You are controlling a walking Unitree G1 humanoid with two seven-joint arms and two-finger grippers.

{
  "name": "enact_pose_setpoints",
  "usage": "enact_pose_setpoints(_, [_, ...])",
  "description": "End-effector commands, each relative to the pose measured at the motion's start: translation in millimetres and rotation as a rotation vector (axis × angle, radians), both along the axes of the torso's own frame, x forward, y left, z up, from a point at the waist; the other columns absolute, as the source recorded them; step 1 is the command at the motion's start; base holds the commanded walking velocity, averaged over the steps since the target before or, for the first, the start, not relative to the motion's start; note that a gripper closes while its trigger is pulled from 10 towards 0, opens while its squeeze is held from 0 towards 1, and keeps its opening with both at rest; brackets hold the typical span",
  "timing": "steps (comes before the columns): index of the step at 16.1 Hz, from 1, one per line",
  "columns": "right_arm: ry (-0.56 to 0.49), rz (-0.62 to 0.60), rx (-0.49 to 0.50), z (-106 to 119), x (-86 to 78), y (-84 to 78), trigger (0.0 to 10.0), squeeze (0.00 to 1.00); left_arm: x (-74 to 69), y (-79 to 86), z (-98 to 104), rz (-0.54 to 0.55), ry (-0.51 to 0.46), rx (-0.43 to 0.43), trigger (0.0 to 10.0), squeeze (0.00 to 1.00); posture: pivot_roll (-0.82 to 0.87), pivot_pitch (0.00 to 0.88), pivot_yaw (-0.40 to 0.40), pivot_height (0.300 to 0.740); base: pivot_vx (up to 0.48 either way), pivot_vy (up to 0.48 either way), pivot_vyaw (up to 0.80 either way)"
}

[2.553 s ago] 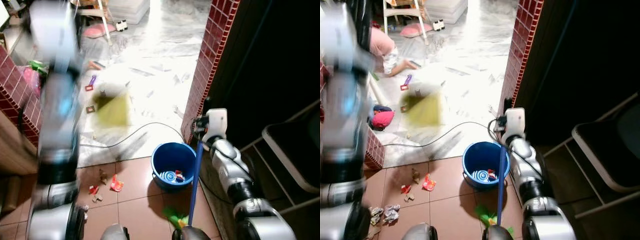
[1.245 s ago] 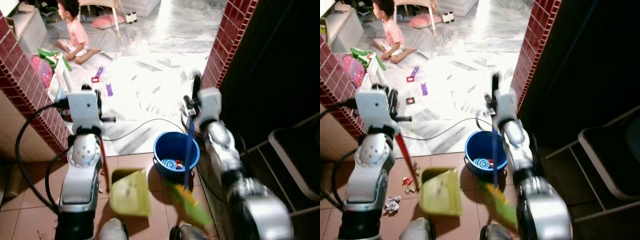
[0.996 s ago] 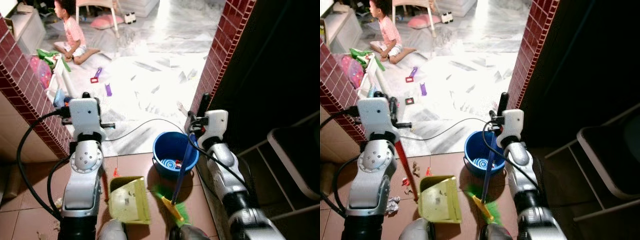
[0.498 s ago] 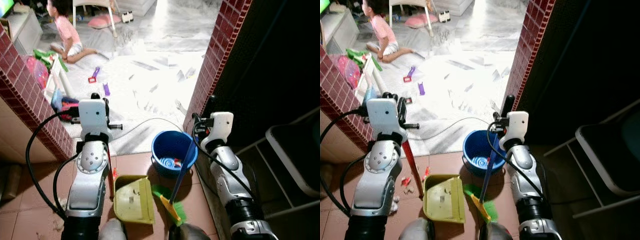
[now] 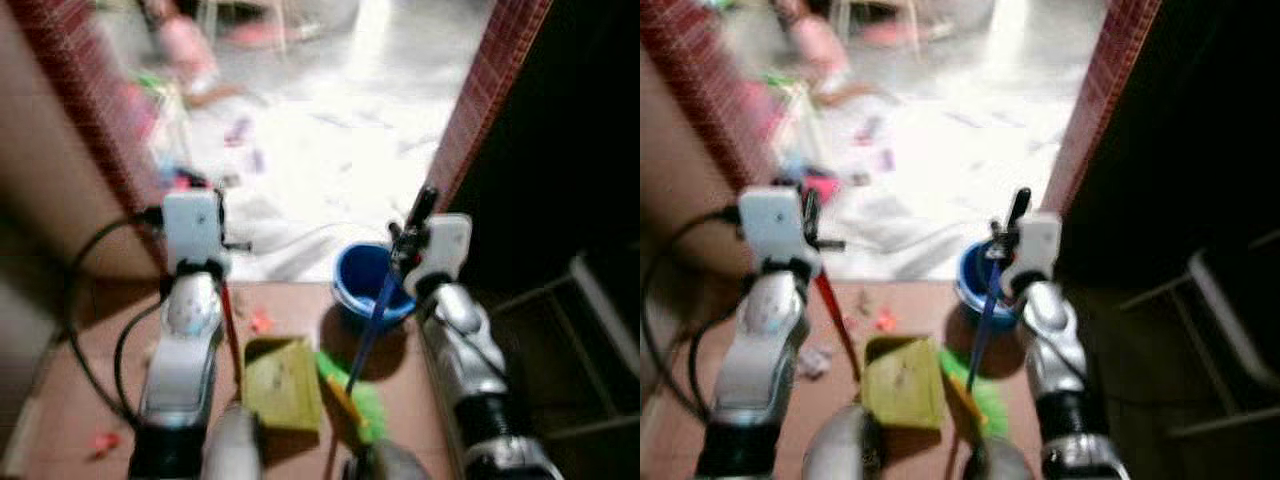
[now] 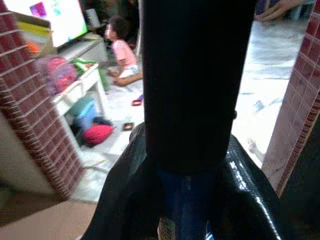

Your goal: Sweep floor

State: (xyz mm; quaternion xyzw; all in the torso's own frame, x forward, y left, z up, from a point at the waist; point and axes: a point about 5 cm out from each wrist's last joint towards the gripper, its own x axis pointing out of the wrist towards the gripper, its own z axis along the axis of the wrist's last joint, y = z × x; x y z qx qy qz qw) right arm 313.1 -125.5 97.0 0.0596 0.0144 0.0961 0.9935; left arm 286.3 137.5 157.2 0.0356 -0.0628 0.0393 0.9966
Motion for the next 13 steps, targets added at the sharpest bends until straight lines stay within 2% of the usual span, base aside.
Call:
enact_pose_setpoints(1, [0.04,-0.01,0.039,-5.9,-2.3,-0.8,10.0,0.0,3.4,-5.1,12.2,-0.021,-0.05,0.01,10.0,0.0,-0.02,0.059,-0.019,0.74,-0.349,0.0,0.0])
enact_pose_setpoints(5, [0.043,-0.009,0.037,-4.6,-1.2,-0.9,10.0,0.0,3.7,-5.3,13.3,-0.02,-0.055,0.007,10.0,0.0,-0.02,0.06,-0.019,0.74,-0.317,0.0,0.0])
enact_pose_setpoints(9, [0.04,-0.037,0.052,-3.4,-1.9,-3.0,10.0,0.0,5.3,-2.8,10.2,-0.002,-0.041,-0.017,10.0,0.0,-0.02,0.057,-0.02,0.74,0.0,0.0,0.0])
enact_pose_setpoints(11, [0.056,-0.05,0.064,-5.2,-2.0,-4.2,10.0,0.0,5.9,-3.1,10.2,-0.009,-0.041,-0.014,10.0,0.0,-0.02,0.057,-0.02,0.74,0.0,0.39,0.0])
enact_pose_setpoints(13, [0.069,-0.051,0.056,-7.0,-1.8,-4.5,10.0,0.0,7.3,-2.3,8.8,-0.004,-0.036,-0.025,10.0,0.0,-0.02,0.055,-0.026,0.74,0.0,0.48,-0.52])
